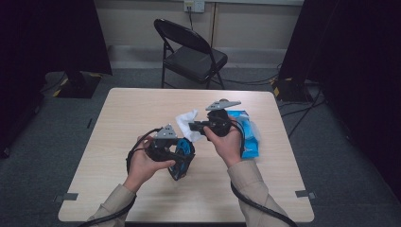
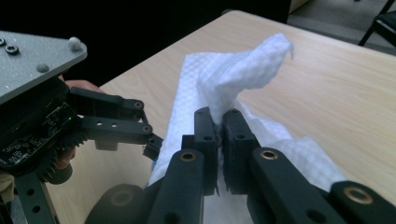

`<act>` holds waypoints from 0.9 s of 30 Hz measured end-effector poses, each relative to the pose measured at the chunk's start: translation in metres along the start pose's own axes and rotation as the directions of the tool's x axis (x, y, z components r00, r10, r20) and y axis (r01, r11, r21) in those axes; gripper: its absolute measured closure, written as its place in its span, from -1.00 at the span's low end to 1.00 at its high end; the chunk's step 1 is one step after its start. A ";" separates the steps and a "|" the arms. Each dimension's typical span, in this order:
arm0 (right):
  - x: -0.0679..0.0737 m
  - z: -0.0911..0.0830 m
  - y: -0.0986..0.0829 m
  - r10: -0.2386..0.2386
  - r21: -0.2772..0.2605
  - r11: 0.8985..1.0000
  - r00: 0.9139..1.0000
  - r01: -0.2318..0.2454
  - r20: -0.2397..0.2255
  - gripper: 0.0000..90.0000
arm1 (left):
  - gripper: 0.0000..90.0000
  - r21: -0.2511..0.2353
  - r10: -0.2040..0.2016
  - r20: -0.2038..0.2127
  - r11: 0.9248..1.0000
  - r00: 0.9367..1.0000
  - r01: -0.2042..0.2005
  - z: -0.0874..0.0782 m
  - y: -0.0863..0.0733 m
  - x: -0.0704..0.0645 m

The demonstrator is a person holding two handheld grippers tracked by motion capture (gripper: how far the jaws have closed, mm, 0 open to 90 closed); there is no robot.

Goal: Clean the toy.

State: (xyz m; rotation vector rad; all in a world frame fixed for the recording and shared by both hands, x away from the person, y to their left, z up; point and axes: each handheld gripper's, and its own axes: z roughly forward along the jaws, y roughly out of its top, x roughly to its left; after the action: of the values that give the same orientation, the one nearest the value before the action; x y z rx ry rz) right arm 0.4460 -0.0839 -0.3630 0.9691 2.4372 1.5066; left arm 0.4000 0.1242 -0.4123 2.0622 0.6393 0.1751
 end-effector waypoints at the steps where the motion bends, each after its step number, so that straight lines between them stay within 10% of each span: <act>1: 0.002 0.003 0.000 -0.008 0.012 1.000 1.000 0.008 -0.006 0.92 | -0.43 0.002 -0.003 -0.003 1.000 1.000 0.003 0.000 0.000 0.000; 10: 0.010 0.019 -0.005 -0.032 0.068 0.997 0.998 0.036 -0.057 0.92 | -0.43 0.009 -0.013 -0.003 1.000 1.000 0.013 0.000 -0.001 0.001; 27: 0.007 -0.008 -0.014 -0.029 0.015 0.999 0.994 0.030 -0.108 0.92 | -0.43 0.000 -0.030 -0.040 1.000 0.999 0.030 -0.006 0.000 0.007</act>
State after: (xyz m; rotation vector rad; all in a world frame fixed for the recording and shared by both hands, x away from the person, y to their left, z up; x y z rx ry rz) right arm 0.4307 -0.0904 -0.3694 0.8723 2.5289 1.5711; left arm 0.4033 0.1323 -0.4101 2.0533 0.6948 0.1985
